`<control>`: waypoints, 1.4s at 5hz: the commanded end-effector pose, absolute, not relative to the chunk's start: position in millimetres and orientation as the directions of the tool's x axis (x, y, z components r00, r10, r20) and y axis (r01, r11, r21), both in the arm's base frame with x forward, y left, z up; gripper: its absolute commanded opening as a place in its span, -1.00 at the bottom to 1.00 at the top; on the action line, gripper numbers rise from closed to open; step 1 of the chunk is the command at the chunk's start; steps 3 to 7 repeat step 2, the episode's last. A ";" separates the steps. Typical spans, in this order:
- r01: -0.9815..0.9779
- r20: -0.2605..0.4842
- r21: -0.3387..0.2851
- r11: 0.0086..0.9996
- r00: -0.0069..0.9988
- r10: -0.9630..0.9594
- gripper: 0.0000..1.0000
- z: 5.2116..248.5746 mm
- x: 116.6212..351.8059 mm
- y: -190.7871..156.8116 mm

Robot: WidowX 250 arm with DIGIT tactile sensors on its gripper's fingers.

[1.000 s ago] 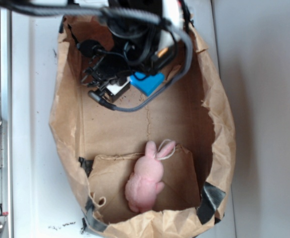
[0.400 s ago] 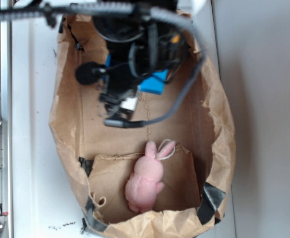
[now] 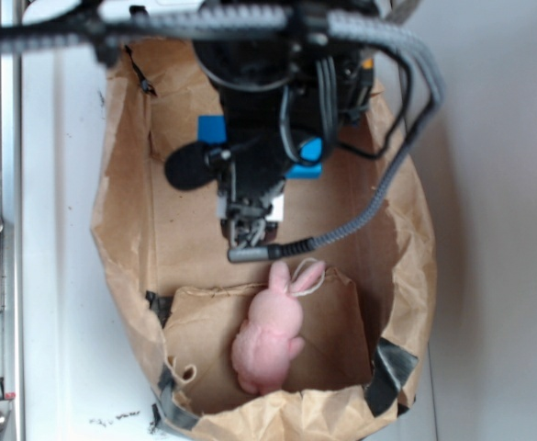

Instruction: Grab the blue block.

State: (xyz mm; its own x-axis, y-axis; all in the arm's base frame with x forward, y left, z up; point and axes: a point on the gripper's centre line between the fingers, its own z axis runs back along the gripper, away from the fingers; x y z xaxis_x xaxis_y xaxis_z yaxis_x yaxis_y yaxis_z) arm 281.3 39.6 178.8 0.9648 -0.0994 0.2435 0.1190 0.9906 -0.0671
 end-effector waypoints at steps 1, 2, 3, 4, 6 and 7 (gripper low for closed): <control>0.086 0.310 0.013 0.996 0.947 -0.086 -1.00 212.0 286.6 40.5; 0.103 0.295 0.020 0.994 0.950 -0.105 -1.00 210.7 285.3 38.6; 0.103 0.295 0.020 0.994 0.950 -0.105 -1.00 210.7 285.3 38.6; 0.103 0.295 0.020 0.994 0.950 -0.105 -1.00 210.7 285.3 38.6; 0.103 0.295 0.020 0.994 0.950 -0.105 -1.00 210.7 285.3 38.6; 0.103 0.295 0.020 0.994 0.950 -0.105 -1.00 210.7 285.3 38.6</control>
